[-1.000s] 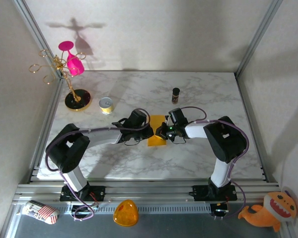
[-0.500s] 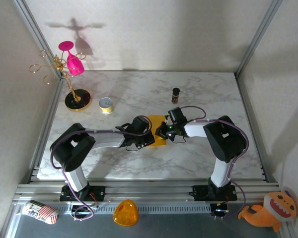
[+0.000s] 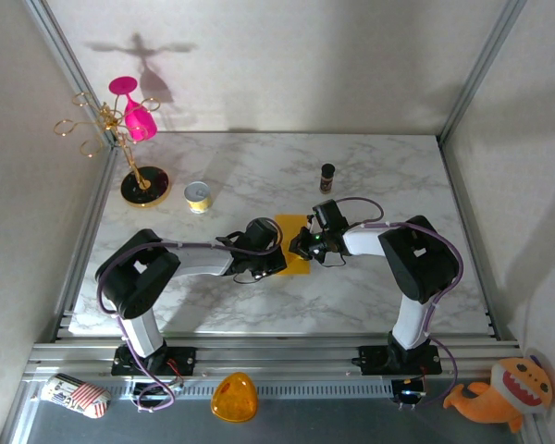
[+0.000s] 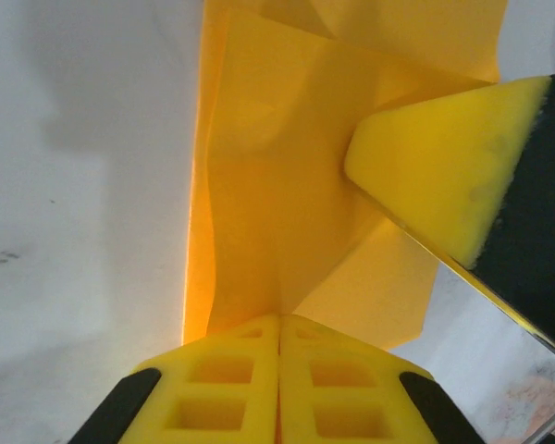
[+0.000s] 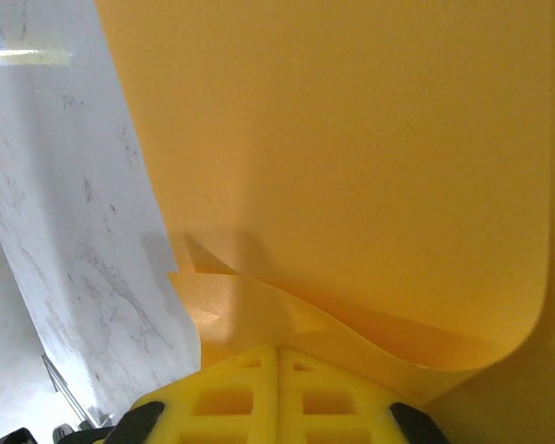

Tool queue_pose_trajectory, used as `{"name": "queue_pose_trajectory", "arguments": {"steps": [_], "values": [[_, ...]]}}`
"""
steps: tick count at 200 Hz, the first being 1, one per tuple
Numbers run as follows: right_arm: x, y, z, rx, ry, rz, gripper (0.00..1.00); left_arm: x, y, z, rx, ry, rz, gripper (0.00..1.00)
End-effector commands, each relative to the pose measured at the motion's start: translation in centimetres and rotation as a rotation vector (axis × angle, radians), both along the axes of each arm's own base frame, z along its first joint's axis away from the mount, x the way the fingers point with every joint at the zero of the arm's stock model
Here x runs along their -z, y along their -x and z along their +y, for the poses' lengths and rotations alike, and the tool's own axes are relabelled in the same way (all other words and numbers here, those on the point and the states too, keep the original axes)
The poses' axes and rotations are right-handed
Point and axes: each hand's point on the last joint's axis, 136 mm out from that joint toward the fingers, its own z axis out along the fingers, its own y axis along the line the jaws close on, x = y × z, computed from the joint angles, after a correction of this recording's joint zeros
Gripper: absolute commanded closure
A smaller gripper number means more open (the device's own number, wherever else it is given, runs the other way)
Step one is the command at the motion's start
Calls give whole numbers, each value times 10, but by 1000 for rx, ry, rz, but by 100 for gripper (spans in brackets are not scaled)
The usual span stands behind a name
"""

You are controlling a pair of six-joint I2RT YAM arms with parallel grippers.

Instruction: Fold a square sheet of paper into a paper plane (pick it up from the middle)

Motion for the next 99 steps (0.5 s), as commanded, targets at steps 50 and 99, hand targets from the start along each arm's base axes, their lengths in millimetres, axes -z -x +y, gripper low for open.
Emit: {"name": "queue_pose_trajectory", "arguments": {"steps": [50, 99], "values": [[49, 23, -30, 37, 185, 132, 97, 22, 12, 17, 2, -80, 27, 94], [49, 23, -30, 35, 186, 135, 97, 35, 26, 30, 25, -120, 61, 95]]}}
